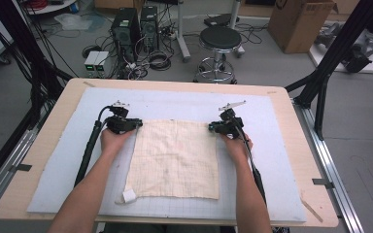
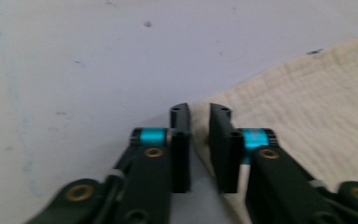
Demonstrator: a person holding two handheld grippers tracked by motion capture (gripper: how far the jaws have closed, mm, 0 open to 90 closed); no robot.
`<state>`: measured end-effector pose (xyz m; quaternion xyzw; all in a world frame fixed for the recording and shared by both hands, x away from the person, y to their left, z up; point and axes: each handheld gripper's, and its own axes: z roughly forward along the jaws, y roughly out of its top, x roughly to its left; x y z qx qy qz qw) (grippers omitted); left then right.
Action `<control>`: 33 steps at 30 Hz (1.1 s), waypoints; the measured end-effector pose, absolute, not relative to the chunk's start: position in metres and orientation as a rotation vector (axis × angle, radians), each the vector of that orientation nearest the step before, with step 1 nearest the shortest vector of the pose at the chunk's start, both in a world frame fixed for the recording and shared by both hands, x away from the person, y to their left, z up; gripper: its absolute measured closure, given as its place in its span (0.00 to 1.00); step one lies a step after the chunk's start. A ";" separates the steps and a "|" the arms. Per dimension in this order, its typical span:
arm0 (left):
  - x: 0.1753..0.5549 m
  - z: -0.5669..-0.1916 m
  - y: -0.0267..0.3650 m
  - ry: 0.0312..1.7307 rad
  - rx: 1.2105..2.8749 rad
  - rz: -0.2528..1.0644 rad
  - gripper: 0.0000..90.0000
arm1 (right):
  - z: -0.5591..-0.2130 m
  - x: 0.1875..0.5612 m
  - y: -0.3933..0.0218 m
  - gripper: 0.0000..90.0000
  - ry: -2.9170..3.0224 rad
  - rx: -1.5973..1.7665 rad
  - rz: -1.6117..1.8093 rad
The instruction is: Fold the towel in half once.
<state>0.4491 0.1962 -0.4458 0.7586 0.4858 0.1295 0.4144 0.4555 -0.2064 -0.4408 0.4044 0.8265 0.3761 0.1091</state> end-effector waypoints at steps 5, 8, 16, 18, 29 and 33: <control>0.448 -0.444 0.195 1.208 1.909 0.319 0.97 | -0.437 0.453 -0.198 0.92 2.462 1.128 1.102; 0.449 -0.441 0.199 1.203 1.904 0.324 0.97 | -0.432 0.452 -0.198 0.93 2.453 1.107 1.103; 0.450 -0.422 0.209 1.181 1.827 0.321 0.98 | -0.414 0.451 -0.207 0.94 2.407 1.108 1.174; 0.451 -0.414 0.211 1.174 1.824 0.332 0.98 | -0.407 0.452 -0.206 0.94 2.410 1.091 1.196; 0.452 -0.387 0.224 1.153 1.777 0.363 0.98 | -0.376 0.453 -0.202 0.94 2.383 1.060 1.258; 0.449 -0.387 0.223 1.136 1.813 0.358 0.98 | -0.379 0.454 -0.202 0.94 2.404 1.073 1.255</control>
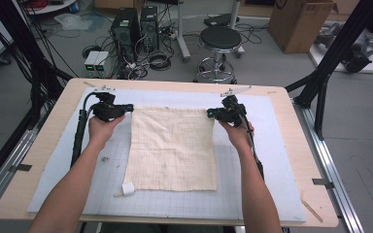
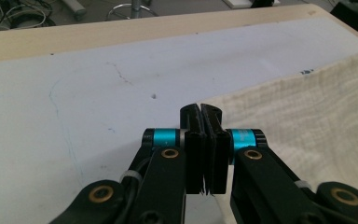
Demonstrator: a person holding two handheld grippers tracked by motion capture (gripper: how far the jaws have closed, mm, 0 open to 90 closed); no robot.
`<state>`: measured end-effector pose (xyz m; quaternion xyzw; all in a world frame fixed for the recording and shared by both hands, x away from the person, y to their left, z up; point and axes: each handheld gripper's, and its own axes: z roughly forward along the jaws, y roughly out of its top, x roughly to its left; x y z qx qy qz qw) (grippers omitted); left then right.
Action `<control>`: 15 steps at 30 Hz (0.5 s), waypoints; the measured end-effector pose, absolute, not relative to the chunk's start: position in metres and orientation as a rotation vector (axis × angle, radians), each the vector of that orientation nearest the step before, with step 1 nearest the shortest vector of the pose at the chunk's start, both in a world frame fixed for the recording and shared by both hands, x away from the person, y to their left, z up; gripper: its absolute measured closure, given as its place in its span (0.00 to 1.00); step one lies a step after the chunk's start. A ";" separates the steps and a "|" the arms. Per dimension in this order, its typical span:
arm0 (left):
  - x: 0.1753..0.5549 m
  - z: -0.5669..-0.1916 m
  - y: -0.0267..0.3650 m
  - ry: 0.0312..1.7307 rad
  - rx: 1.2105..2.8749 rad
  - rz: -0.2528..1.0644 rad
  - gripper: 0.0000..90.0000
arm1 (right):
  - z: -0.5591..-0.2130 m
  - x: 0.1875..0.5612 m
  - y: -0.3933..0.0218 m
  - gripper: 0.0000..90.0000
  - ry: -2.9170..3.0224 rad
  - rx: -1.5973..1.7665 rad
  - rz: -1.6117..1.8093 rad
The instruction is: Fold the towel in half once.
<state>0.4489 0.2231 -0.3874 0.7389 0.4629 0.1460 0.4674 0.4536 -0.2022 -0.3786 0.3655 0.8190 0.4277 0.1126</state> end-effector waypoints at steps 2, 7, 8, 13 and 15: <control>0.446 -0.386 0.223 1.131 1.811 0.359 0.98 | -0.379 0.453 -0.202 0.94 2.417 1.081 1.260; 0.439 -0.385 0.225 1.116 1.808 0.353 0.98 | -0.375 0.446 -0.202 0.94 2.420 1.063 1.297; 0.437 -0.385 0.225 1.108 1.810 0.357 0.98 | -0.375 0.444 -0.203 0.94 2.421 1.066 1.301; 0.425 -0.382 0.229 1.094 1.788 0.350 0.98 | -0.372 0.436 -0.208 0.94 2.428 1.066 1.349; 0.420 -0.382 0.230 1.079 1.782 0.338 0.98 | -0.371 0.432 -0.210 0.94 2.432 1.051 1.371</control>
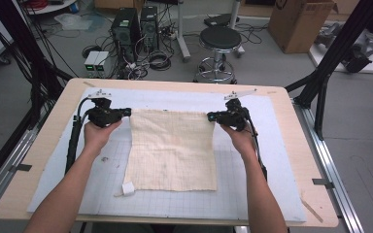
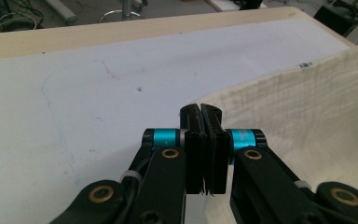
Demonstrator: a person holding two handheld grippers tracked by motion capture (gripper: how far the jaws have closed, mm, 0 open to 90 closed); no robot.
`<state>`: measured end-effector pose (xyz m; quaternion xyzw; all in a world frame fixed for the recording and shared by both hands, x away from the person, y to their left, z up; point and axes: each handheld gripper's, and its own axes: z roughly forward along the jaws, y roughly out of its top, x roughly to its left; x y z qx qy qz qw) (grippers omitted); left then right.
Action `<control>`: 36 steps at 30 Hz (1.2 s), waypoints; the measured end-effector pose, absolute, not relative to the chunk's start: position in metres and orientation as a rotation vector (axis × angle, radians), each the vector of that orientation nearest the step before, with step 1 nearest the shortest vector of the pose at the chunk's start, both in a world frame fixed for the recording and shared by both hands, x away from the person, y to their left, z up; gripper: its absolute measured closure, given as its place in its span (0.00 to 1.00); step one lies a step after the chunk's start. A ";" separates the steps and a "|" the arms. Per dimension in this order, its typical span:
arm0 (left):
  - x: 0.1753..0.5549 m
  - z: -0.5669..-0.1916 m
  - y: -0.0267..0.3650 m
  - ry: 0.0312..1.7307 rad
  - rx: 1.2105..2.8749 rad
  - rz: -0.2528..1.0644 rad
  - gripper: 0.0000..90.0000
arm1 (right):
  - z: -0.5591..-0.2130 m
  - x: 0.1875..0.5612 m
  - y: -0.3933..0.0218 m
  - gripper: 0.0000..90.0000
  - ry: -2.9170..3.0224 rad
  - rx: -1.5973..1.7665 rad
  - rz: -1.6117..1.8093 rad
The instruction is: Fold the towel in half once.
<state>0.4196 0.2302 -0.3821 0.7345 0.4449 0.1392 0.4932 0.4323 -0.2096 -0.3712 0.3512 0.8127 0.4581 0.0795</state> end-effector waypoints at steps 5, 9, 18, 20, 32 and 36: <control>0.407 -0.380 0.231 1.048 1.781 0.329 0.98 | -0.377 0.424 -0.214 0.94 2.445 1.053 1.406; 0.396 -0.384 0.235 1.039 1.788 0.318 0.98 | -0.379 0.417 -0.219 0.94 2.450 1.064 1.447; 0.376 -0.390 0.244 1.023 1.775 0.289 0.98 | -0.371 0.403 -0.214 0.94 2.504 1.006 1.482; 0.371 -0.391 0.245 1.020 1.775 0.282 0.98 | -0.369 0.400 -0.214 0.94 2.507 0.999 1.480; 0.339 -0.395 0.244 0.952 1.809 0.293 0.98 | -0.381 0.372 -0.221 0.94 2.510 0.966 1.524; 0.334 -0.399 0.246 0.949 1.802 0.279 0.98 | -0.385 0.366 -0.223 0.94 2.510 0.972 1.538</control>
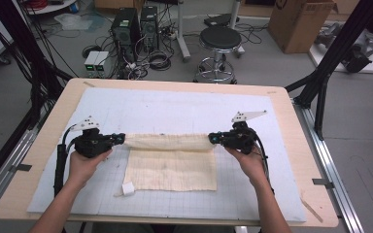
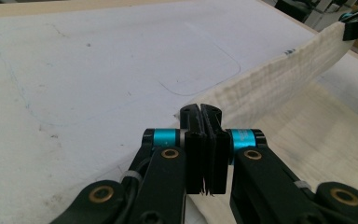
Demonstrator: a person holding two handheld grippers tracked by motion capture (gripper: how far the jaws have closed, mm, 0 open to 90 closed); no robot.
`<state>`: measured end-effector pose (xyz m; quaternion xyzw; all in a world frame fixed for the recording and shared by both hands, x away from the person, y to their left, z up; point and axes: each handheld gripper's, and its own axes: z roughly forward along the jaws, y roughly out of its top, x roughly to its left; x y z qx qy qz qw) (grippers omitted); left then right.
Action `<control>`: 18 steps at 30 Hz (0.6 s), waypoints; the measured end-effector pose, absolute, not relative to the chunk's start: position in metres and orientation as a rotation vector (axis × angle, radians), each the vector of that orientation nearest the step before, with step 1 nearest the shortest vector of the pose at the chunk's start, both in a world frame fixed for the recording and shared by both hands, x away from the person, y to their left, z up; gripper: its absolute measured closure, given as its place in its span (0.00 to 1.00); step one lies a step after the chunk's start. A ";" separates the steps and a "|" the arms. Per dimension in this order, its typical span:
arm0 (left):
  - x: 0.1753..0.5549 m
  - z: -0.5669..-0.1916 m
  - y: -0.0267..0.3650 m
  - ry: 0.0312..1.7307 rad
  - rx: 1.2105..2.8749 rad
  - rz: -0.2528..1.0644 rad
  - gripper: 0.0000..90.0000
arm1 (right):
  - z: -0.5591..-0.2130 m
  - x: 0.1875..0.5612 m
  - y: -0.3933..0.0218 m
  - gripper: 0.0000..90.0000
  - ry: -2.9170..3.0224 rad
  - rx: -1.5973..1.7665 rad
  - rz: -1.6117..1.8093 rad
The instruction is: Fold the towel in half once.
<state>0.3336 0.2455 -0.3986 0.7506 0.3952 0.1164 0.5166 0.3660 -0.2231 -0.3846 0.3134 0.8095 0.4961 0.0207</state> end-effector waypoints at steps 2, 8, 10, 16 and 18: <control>0.331 -0.400 0.246 0.946 1.792 0.267 0.98 | -0.387 0.364 -0.225 0.94 2.511 0.981 1.546; 0.322 -0.400 0.245 0.912 1.805 0.274 0.98 | -0.391 0.357 -0.227 0.94 2.512 0.973 1.557; 0.319 -0.403 0.245 0.914 1.798 0.262 0.98 | -0.392 0.353 -0.228 0.94 2.513 0.969 1.564; 0.309 -0.408 0.245 0.904 1.828 0.275 0.98 | -0.396 0.343 -0.227 0.94 2.517 0.958 1.574; 0.306 -0.406 0.243 0.889 1.834 0.278 0.98 | -0.398 0.339 -0.227 0.94 2.519 0.949 1.575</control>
